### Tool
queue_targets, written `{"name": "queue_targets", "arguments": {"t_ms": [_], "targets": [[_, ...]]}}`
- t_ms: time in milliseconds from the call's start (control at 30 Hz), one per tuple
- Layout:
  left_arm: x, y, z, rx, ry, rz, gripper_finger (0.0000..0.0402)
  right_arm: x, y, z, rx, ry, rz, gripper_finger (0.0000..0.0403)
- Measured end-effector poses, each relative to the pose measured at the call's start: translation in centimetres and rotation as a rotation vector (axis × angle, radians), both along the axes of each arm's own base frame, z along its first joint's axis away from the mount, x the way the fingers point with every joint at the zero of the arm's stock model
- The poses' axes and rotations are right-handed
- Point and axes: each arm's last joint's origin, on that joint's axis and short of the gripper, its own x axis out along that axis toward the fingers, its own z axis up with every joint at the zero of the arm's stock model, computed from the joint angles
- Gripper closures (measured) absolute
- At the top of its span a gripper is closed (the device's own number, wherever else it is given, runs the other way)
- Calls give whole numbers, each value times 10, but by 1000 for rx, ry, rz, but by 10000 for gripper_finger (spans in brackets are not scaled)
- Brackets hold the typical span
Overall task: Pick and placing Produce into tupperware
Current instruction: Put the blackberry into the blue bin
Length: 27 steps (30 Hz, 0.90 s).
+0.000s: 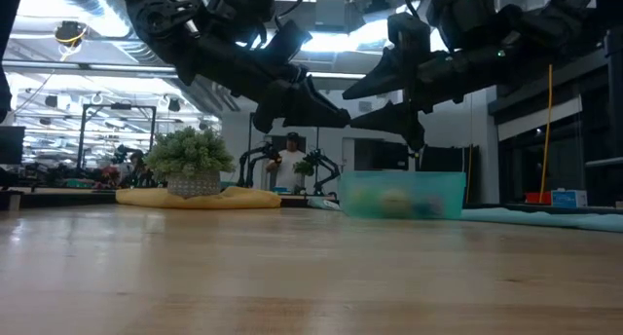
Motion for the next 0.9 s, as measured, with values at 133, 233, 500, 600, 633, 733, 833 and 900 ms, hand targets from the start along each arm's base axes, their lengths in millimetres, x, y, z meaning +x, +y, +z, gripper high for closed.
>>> {"name": "queue_targets", "arguments": {"t_ms": [133,233,500,600,633,733,833,900], "targets": [[0,0,0,0,0,0,327,0,0,0,0,0,0,179],[0,0,0,0,0,0,325,0,0,-1,1,3,-1,179],[0,0,0,0,-1,0,325,4,-1,-13,0,40,-18,179],[0,0,0,0,-1,1,328,6,-1,-12,-5,2,-18,179],[0,0,0,0,-1,1,326,7,-1,-12,-6,-6,-18,179],[0,0,0,0,-1,1,318,7,-1,-12,-7,-13,-19,179],[0,0,0,0,-1,1,319,7,-2,-12,-9,-16,-21,179],[0,0,0,0,-2,1,324,8,-2,-10,-25,-32,-18,179]]}}
